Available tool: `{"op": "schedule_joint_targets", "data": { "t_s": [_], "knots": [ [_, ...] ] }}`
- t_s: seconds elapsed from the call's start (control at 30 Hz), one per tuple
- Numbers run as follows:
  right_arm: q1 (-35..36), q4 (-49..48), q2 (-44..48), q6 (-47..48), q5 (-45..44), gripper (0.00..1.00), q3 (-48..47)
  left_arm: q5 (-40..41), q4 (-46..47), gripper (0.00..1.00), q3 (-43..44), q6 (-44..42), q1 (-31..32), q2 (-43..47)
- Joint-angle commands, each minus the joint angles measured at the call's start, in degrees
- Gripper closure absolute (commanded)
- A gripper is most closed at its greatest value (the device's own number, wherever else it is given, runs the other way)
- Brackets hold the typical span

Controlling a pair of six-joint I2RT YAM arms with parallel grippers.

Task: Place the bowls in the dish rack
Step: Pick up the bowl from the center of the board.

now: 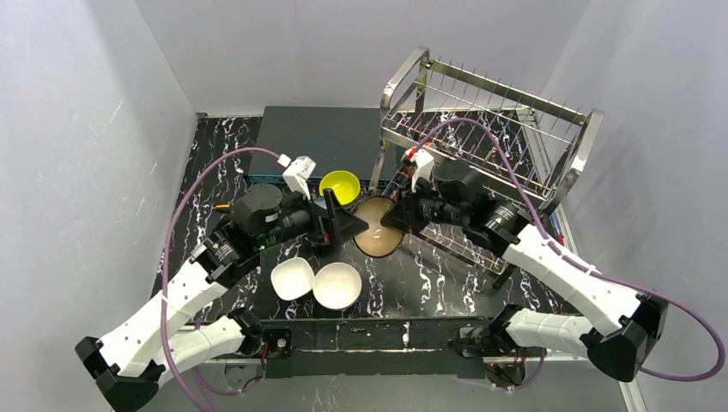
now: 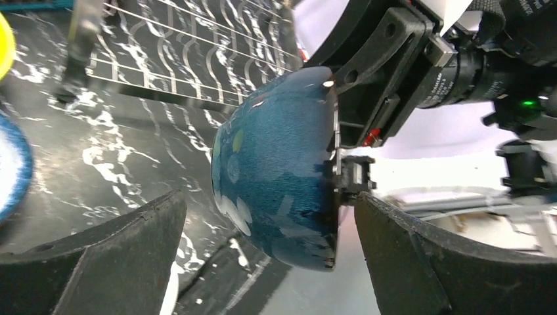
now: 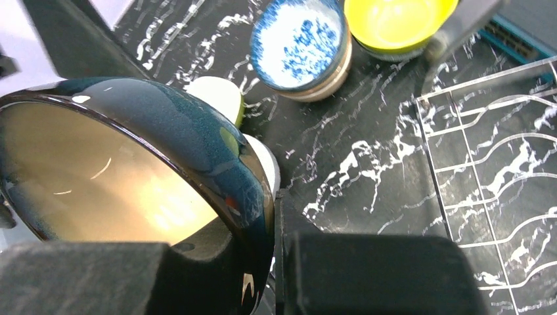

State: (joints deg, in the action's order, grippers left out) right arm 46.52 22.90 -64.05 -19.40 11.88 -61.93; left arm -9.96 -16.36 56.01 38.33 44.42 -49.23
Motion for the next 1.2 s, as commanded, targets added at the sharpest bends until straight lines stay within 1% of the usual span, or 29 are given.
{"op": "schedule_joint_targets", "data": {
  "t_s": [0.0,0.17,0.3,0.4,0.5,0.57,0.77,0.83,0.9,1.03,1.13,1.17],
  "knots": [
    [-0.12,-11.68,4.30,0.99,6.03,0.99,-1.00,-14.94,3.92,0.02,-1.34,6.75,-3.73,2.06],
    [-0.17,-13.11,5.60,2.16,7.97,0.99,-1.54,-24.88,12.98,0.02,-4.00,12.56,-7.14,2.81],
    [-0.12,-15.37,6.09,1.46,10.06,0.99,-1.94,-30.43,19.14,0.02,-4.66,17.20,-7.40,1.62],
    [-0.12,-15.77,6.00,1.03,10.14,0.99,-2.63,-31.83,18.43,0.02,-4.27,18.19,-7.41,1.01],
    [-0.12,-16.09,6.28,1.00,9.39,0.99,-2.84,-31.92,14.28,0.03,-3.47,17.84,-7.34,0.57],
    [-0.11,-15.96,6.04,1.01,9.03,0.99,-2.99,-32.45,13.48,0.04,-3.29,17.94,-7.34,-0.12],
    [-0.12,-15.71,5.45,1.24,9.27,0.99,-3.28,-33.22,13.20,0.08,-2.69,18.14,-6.92,-2.62],
    [-0.15,-15.39,5.36,1.46,9.02,0.99,-3.28,-32.90,13.20,0.12,-2.30,17.90,-6.60,-3.24],
    [-0.12,-14.80,5.25,1.61,8.51,0.99,-3.33,-32.76,13.24,0.23,-1.86,17.39,-6.42,-3.75],
    [-0.18,-13.83,5.20,2.00,7.62,0.99,-3.28,-33.83,13.67,0.63,-1.35,17.05,-6.24,-5.30],
    [-0.14,-13.41,5.17,2.38,7.02,0.99,-3.28,-34.10,14.33,0.96,-1.70,17.13,-6.13,-5.81],
    [-0.16,-13.20,5.26,2.59,6.72,0.99,-3.28,-34.00,14.90,1.00,-1.96,17.09,-6.11,-5.87]
  ]
}}
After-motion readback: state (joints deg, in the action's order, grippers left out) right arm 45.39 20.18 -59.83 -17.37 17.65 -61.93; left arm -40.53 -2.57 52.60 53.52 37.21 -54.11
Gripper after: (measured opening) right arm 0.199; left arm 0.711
